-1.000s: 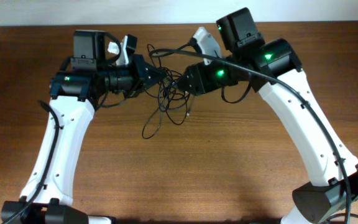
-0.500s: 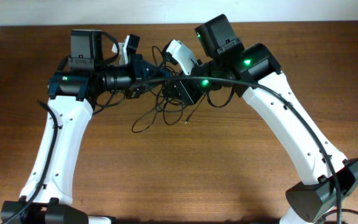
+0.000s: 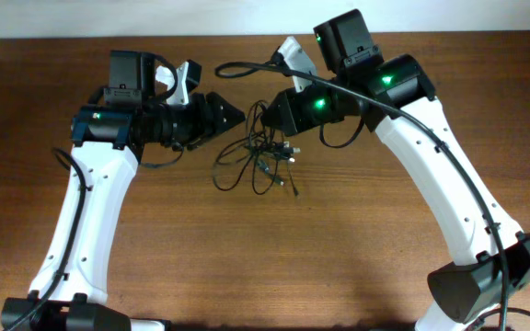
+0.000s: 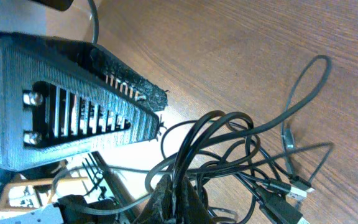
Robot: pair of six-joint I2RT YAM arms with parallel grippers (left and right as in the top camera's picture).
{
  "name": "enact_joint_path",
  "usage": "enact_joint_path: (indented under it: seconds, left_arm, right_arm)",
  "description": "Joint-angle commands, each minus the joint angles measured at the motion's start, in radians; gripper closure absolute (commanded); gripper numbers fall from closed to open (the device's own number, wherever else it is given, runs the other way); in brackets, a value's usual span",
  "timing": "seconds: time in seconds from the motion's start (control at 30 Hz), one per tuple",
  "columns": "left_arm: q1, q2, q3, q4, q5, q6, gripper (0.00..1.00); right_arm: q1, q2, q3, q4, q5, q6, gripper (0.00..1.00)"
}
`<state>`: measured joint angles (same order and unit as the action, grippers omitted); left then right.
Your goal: Untangle cables
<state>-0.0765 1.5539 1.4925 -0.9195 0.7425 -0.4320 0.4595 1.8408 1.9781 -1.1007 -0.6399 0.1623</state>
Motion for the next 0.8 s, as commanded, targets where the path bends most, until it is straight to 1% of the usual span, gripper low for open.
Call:
enact_joint_path:
  seconds: [0.0, 0.07, 0.13, 0.23, 0.27, 0.3, 0.37, 0.43, 0.47, 0.5, 0.53, 0.57, 0.6, 0.63, 0.67, 0.7, 0.77]
  left_arm:
    - [-0.014, -0.015, 0.013, 0.003, -0.011, 0.083, 0.4]
    - [-0.046, -0.015, 0.013, 0.021, 0.005, 0.09, 0.34]
    - [-0.08, -0.015, 0.013, 0.021, 0.005, 0.092, 0.36]
    - [-0.119, -0.015, 0.013, 0.026, 0.073, 0.204, 0.38]
    - [-0.126, -0.014, 0.013, 0.019, 0.071, 0.225, 0.41]
    - [-0.127, -0.008, 0.011, 0.012, 0.048, 0.225, 0.53]
    - [-0.127, 0.006, 0.011, 0.005, 0.02, 0.224, 0.61]
    - [-0.136, 0.048, 0.011, 0.003, 0.02, 0.225, 0.67]
    - [-0.149, 0.074, 0.011, 0.004, 0.019, 0.225, 0.72]
    - [-0.159, 0.097, 0.011, 0.006, 0.019, 0.225, 0.79]
    - [-0.163, 0.119, 0.011, 0.011, 0.019, 0.225, 0.92]
    - [-0.163, 0.134, 0.011, 0.015, 0.019, 0.224, 1.0]
    - [-0.153, 0.14, 0.011, 0.03, 0.011, 0.224, 1.0]
    - [-0.136, 0.135, 0.018, 0.041, -0.011, 0.218, 1.0]
    - [-0.116, 0.125, 0.032, 0.043, -0.031, 0.217, 1.0]
    - [-0.104, 0.113, 0.04, 0.043, -0.043, 0.217, 1.0]
    - [-0.077, 0.077, 0.058, 0.042, -0.138, 0.217, 1.0]
  right_arm:
    - [-0.002, -0.037, 0.018, -0.005, 0.0, 0.038, 0.96]
    - [-0.003, -0.037, 0.018, -0.009, 0.0, 0.038, 0.96]
    - [-0.003, -0.037, 0.018, -0.009, 0.001, 0.037, 0.96]
    - [-0.003, -0.037, 0.018, -0.01, 0.0, 0.037, 0.96]
    - [-0.003, -0.037, 0.018, -0.01, 0.0, 0.037, 0.96]
    - [-0.003, -0.037, 0.018, -0.01, 0.0, 0.037, 0.96]
    - [-0.003, -0.037, 0.018, -0.01, 0.0, 0.037, 0.96]
    - [-0.003, -0.037, 0.018, -0.01, 0.0, 0.037, 0.96]
    - [-0.003, -0.037, 0.018, -0.01, 0.0, 0.037, 0.96]
    - [-0.003, -0.037, 0.018, -0.01, 0.0, 0.037, 0.96]
    - [-0.003, -0.037, 0.018, -0.01, 0.001, 0.037, 0.96]
    - [-0.003, -0.037, 0.018, -0.016, 0.021, 0.037, 0.96]
    - [-0.003, -0.037, 0.018, -0.043, 0.103, 0.068, 0.96]
    - [-0.009, -0.037, 0.018, -0.108, 0.255, 0.129, 0.96]
    - [-0.031, -0.033, 0.018, -0.183, 0.342, 0.135, 0.96]
    - [-0.053, -0.032, 0.018, -0.22, 0.38, 0.136, 0.96]
    - [-0.095, -0.032, 0.018, -0.268, 0.489, 0.155, 0.96]
